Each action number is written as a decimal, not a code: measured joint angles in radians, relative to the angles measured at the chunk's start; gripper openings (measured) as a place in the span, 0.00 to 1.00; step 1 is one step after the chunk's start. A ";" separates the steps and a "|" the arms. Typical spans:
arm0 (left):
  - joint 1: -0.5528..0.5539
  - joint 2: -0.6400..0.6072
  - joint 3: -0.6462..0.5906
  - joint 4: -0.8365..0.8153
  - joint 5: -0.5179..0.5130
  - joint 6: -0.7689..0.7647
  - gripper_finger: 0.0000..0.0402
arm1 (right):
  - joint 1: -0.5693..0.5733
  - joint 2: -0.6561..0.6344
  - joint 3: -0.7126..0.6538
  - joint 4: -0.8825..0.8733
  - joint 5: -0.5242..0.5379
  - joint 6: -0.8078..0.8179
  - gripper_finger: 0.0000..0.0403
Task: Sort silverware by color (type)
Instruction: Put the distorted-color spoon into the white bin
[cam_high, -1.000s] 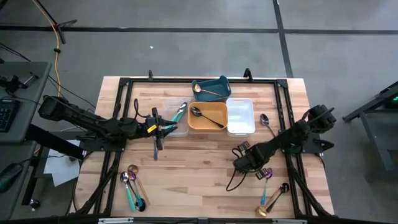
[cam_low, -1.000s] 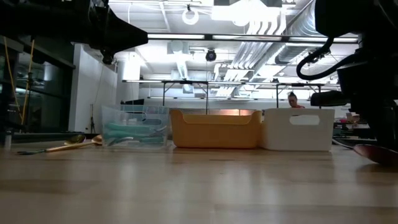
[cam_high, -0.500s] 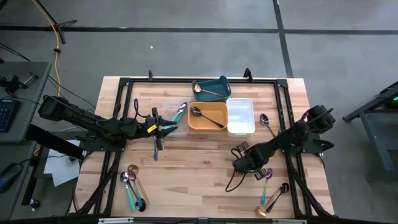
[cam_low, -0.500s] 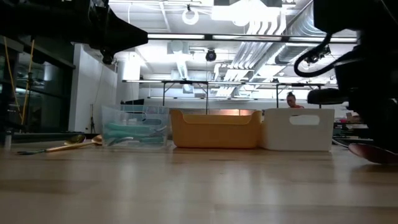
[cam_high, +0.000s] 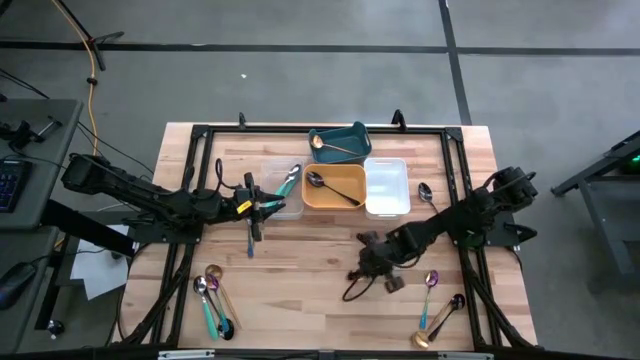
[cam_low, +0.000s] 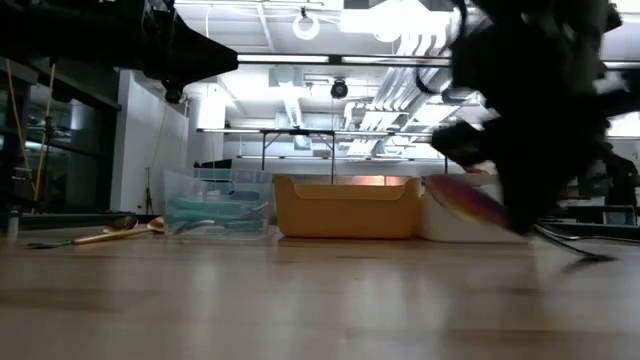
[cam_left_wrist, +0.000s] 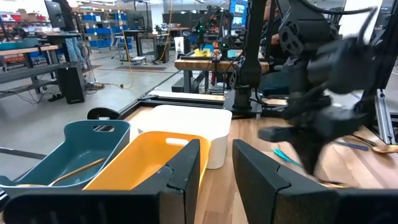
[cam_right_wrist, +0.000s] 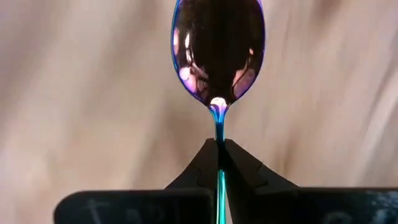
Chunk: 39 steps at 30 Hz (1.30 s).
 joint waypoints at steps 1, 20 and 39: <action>0.000 0.000 0.000 0.000 0.000 0.000 0.22 | -0.004 -0.001 0.000 0.074 -0.006 0.000 0.00; -0.001 0.000 0.000 -0.005 0.001 -0.035 0.22 | -0.219 -0.002 0.000 1.089 0.181 -0.226 0.00; -0.001 0.000 0.000 0.009 0.001 -0.038 0.22 | -0.245 -0.002 0.000 1.187 0.157 -0.230 0.00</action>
